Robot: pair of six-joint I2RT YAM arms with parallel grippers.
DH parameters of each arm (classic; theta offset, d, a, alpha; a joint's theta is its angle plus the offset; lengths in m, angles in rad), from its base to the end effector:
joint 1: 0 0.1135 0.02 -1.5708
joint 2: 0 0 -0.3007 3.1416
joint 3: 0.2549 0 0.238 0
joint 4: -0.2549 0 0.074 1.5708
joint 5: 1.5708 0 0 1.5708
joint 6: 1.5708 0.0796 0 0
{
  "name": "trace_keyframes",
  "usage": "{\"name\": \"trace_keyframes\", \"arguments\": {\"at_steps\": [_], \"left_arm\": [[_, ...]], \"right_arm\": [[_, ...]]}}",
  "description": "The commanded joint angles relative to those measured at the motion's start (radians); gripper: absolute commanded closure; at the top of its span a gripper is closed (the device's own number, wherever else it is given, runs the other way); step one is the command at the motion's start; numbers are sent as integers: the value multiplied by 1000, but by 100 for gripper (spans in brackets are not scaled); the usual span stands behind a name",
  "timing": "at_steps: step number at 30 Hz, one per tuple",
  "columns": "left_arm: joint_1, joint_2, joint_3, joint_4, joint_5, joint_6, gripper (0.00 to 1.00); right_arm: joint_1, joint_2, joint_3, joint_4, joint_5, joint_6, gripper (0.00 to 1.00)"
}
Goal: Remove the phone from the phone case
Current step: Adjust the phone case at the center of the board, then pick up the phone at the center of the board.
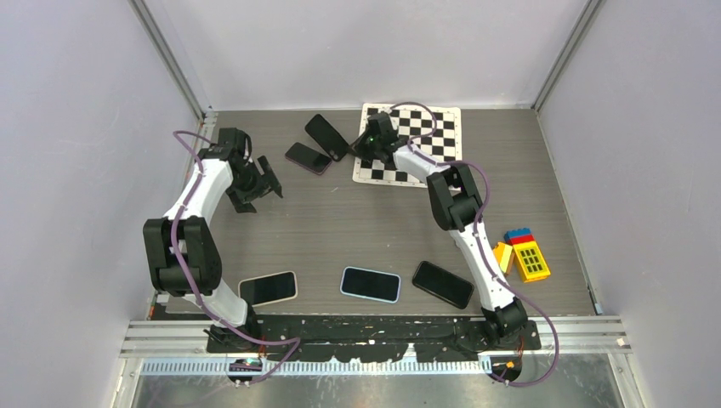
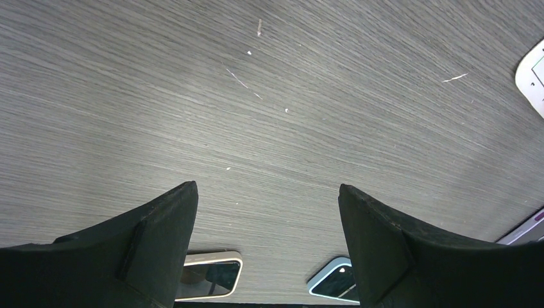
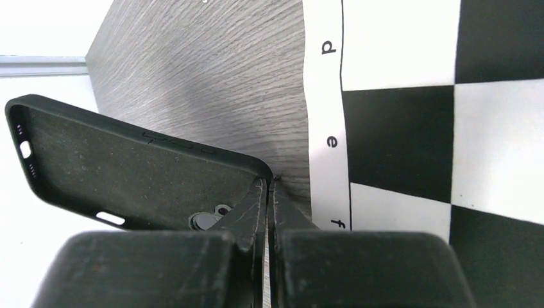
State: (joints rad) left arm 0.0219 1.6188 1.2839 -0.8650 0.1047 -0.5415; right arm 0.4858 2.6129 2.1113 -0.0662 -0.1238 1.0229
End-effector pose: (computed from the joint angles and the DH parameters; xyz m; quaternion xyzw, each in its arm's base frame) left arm 0.3273 -0.0012 0.2521 -0.2636 0.9455 -0.0970 0.1647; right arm 0.5609 0.3072 0.1248 0.2035 0.8517 0.3681 0.3125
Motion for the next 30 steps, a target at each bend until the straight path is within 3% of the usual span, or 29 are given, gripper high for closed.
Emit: {"name": "trace_keyframes", "arguments": {"at_steps": [1, 9, 17, 24, 30], "left_arm": [[3, -27, -5, 15, -11, 3, 17], [3, -25, 3, 13, -14, 5, 17], [3, -49, -4, 21, 4, 1, 17], [3, -101, -41, 54, 66, -11, 17], [3, -203, -118, 126, 149, -34, 16]], "right_arm": [[11, -30, 108, -100, 63, -64, 97], [25, -12, 134, -141, 25, -146, 63], [23, -139, 46, -105, -28, -221, 29], [25, -330, -155, -121, -138, -325, 26], [53, -595, -444, -262, -165, -637, 22]]}}
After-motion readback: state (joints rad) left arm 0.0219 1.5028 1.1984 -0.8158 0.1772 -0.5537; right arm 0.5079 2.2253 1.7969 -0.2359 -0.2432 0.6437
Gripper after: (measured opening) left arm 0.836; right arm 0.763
